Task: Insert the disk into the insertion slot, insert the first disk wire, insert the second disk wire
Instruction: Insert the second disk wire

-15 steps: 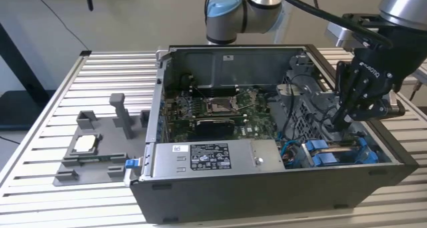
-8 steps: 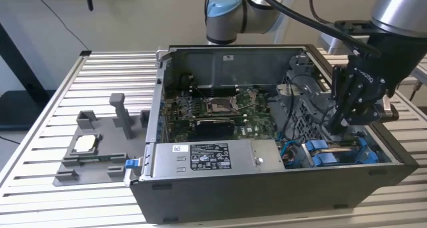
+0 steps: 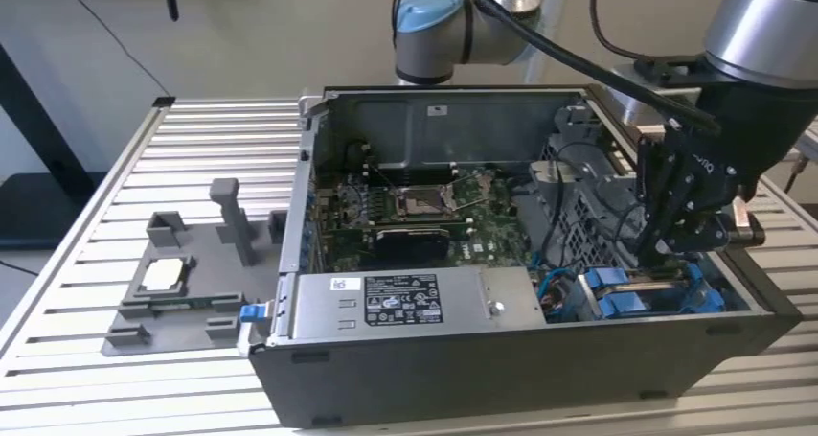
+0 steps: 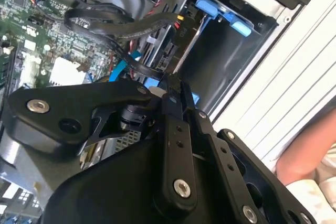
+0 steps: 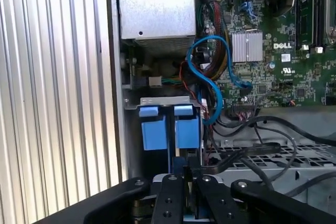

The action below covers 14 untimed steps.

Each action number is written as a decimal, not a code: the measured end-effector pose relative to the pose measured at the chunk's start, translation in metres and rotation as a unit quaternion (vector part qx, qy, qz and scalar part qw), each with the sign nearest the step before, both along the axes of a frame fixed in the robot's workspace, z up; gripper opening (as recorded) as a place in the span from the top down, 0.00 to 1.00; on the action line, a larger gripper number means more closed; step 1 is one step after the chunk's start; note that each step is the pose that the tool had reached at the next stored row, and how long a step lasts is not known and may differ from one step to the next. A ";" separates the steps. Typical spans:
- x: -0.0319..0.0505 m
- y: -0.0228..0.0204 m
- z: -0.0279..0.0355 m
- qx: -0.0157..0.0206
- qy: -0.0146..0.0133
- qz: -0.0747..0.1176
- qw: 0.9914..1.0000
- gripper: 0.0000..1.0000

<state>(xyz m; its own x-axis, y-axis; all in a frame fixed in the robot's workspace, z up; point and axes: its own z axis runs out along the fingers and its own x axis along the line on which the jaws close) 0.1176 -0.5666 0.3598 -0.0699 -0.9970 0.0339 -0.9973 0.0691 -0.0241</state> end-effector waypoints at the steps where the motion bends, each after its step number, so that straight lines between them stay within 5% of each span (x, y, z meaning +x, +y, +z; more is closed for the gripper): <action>1: -0.0001 -0.0009 -0.0006 0.001 -0.003 0.000 1.000 0.84; 5: -0.0004 -0.0012 -0.0023 0.007 -0.018 0.000 1.000 0.84; 11: -0.0005 -0.0013 -0.0049 0.014 -0.020 0.000 1.000 0.84; 14: -0.0005 -0.0011 -0.0062 0.020 -0.021 0.000 1.000 0.84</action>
